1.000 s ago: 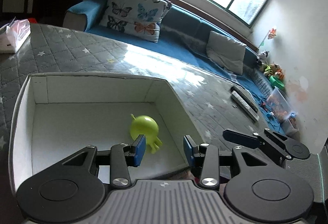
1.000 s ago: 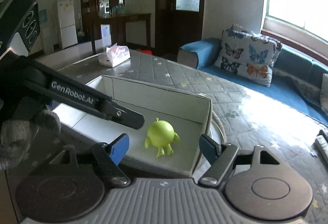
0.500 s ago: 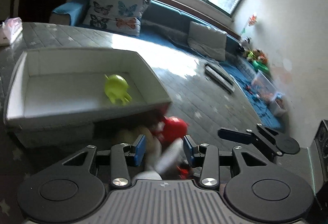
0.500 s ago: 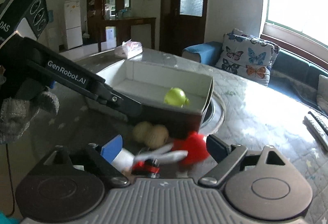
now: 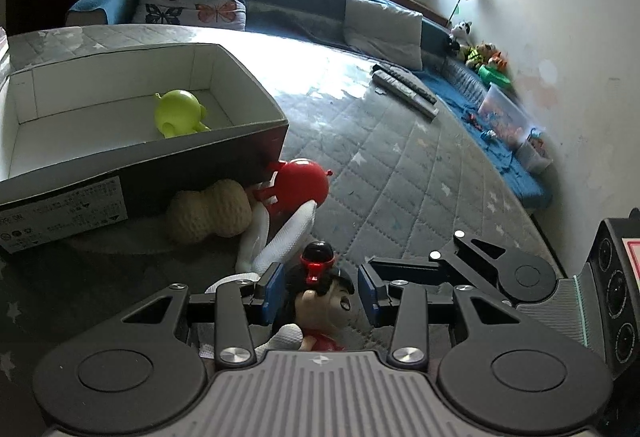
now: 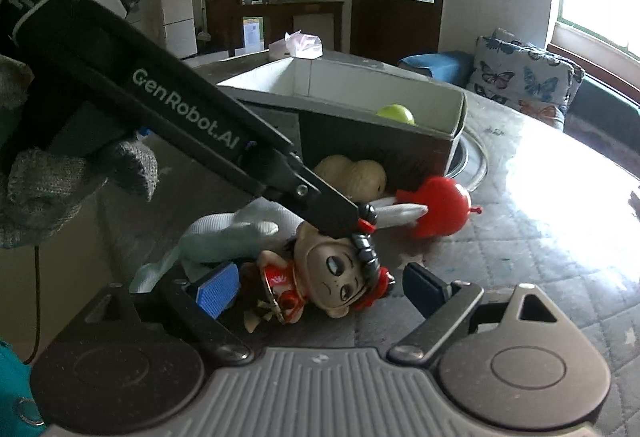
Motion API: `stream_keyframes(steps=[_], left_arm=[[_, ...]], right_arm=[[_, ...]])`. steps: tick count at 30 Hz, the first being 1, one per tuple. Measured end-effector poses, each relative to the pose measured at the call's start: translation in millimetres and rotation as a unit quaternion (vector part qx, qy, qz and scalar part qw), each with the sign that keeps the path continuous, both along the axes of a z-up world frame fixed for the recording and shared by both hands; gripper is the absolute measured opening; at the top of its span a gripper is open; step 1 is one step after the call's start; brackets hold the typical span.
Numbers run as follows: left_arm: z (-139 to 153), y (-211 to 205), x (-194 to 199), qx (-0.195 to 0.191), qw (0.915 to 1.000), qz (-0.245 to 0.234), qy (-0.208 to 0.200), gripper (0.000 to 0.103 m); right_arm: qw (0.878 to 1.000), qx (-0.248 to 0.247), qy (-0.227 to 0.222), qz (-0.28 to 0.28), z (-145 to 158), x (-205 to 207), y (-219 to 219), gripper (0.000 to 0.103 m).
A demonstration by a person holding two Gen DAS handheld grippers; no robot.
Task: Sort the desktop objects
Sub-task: 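Move the left tool down to the black-haired doll figure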
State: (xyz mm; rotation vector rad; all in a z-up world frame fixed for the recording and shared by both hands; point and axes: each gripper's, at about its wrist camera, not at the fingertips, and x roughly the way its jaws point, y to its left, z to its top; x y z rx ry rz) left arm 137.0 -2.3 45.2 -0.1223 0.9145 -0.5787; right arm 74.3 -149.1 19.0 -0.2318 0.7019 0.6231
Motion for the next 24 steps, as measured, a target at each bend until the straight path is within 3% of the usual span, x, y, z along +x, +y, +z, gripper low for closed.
stream_keyframes(steps=[3, 12, 24], left_arm=[[-4.8, 0.4, 1.3, 0.006, 1.0, 0.0, 0.003, 0.043], [-17.0, 1.2, 4.0, 0.013, 0.9998, -0.004, 0.014, 0.044], [-22.7, 14.7, 12.5, -0.017, 0.9992, 0.006, 0.035, 0.047]], right_arm=[[1.0, 0.0, 0.002, -0.002, -5.2, 3.7, 0.7, 0.097], [1.0, 0.013, 0.01, 0.015, -10.0, 5.3, -1.5, 0.098], [1.0, 0.011, 0.02, 0.014, -22.7, 15.2, -1.3, 0.099]])
